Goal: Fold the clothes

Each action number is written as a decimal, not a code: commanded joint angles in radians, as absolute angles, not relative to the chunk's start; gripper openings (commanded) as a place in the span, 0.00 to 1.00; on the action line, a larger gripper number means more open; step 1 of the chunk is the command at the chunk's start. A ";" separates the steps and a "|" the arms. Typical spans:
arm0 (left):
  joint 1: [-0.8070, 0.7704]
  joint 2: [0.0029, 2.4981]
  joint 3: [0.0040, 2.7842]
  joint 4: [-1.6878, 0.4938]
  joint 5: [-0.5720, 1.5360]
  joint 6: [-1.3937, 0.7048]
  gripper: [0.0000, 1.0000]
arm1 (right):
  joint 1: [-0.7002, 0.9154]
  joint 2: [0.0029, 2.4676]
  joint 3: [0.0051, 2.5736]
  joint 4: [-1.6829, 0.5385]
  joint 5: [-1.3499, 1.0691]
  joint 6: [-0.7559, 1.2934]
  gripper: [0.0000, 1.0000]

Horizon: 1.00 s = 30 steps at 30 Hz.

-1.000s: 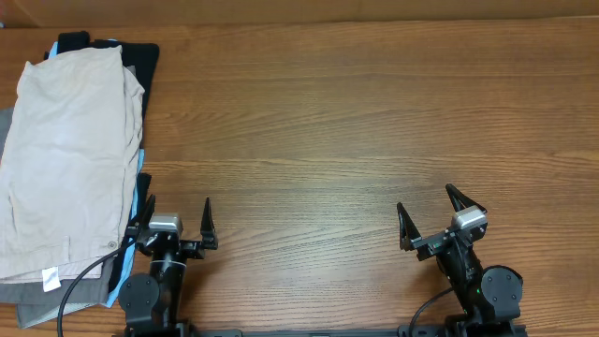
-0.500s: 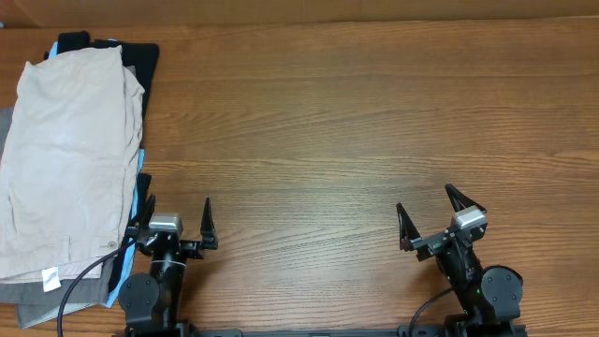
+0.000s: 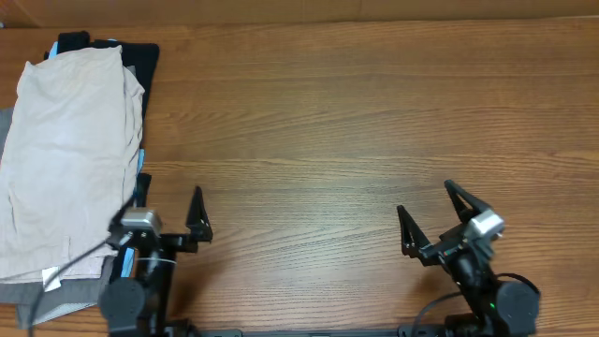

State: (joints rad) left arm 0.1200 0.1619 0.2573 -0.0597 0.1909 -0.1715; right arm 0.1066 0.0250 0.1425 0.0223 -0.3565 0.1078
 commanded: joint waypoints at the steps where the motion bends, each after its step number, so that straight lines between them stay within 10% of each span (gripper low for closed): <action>1: 0.125 0.350 0.472 -0.095 0.230 -0.197 1.00 | 0.111 0.085 0.303 -0.004 -0.370 0.131 1.00; 16: 0.149 1.309 1.664 -0.995 0.280 0.184 1.00 | 0.111 0.912 1.067 -0.467 -0.496 0.124 1.00; 30: 0.514 1.728 1.855 -0.938 0.250 0.184 1.00 | 0.111 1.409 1.143 -0.456 -0.744 0.154 1.00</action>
